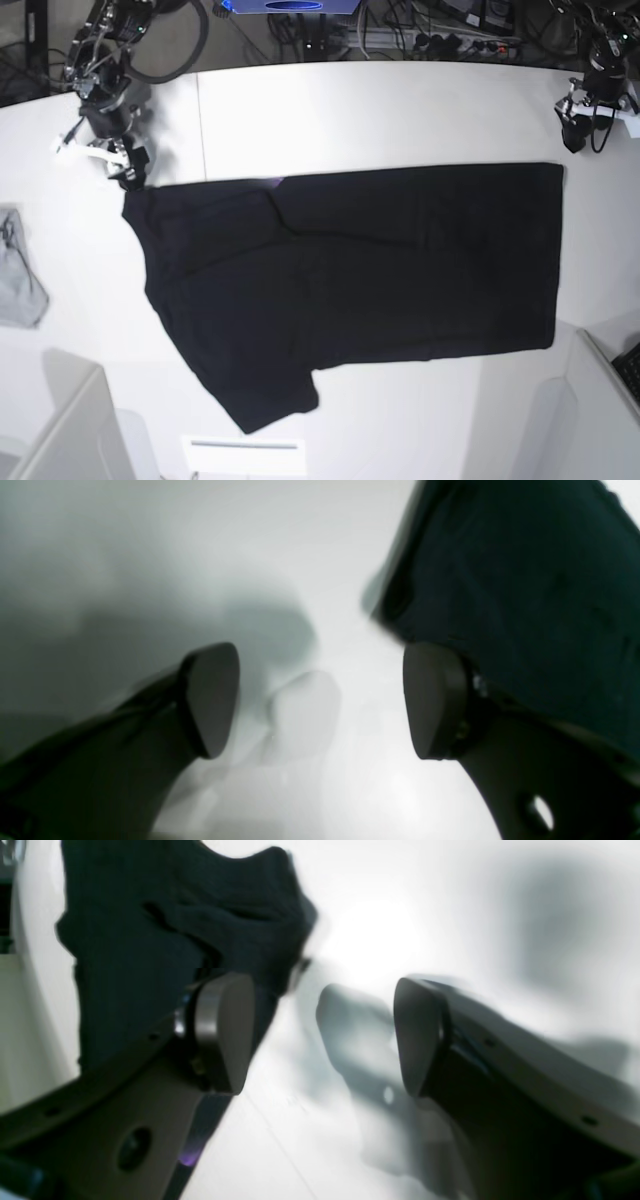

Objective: Fold the T-shirt properly
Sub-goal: 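Open both grippers and raise them off the folded shirt, then grasp the folded edge of the shirt with both grippers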

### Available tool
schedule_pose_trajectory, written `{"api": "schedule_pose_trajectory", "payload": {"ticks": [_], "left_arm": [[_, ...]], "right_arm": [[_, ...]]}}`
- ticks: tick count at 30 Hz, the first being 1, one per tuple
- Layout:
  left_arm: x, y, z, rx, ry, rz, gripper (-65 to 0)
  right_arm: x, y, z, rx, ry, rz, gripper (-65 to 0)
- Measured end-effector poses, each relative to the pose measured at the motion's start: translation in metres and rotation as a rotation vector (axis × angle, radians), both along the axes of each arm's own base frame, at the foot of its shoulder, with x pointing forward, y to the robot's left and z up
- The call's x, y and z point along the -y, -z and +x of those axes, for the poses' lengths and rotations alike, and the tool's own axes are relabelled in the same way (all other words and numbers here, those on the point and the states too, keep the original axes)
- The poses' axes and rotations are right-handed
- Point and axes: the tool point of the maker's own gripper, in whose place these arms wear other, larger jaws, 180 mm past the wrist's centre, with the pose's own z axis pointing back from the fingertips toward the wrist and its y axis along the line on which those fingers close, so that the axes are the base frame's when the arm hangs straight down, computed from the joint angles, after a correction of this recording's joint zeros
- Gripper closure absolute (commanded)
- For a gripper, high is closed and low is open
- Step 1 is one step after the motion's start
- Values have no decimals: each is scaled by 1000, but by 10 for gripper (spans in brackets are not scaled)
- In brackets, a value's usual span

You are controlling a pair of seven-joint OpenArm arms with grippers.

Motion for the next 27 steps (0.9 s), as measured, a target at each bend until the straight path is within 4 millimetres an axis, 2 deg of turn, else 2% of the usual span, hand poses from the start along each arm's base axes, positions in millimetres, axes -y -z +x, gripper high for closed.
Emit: {"api": "schedule_pose_trajectory", "payload": {"ticks": [6,10,17,22,27], "left_arm": [[-1,0,1,3,-2,0,-487],[-1,0,1,3,-2,0,-487],[0,-1,3,9,-2,-1,-487],[-1,-2,5,11,-1,0,-487],[-1,-6,15,38,-4,0,-487]], "right_arm": [[0,2,6,10,1,5,-411],[-1,-2,19,28,-1,13,-411],[-26,-5,39,40,-70,38,-411],[-21,-1,49,20,-83,-25,-411],[-21,1,55,18,-86,-35,-410]]}}
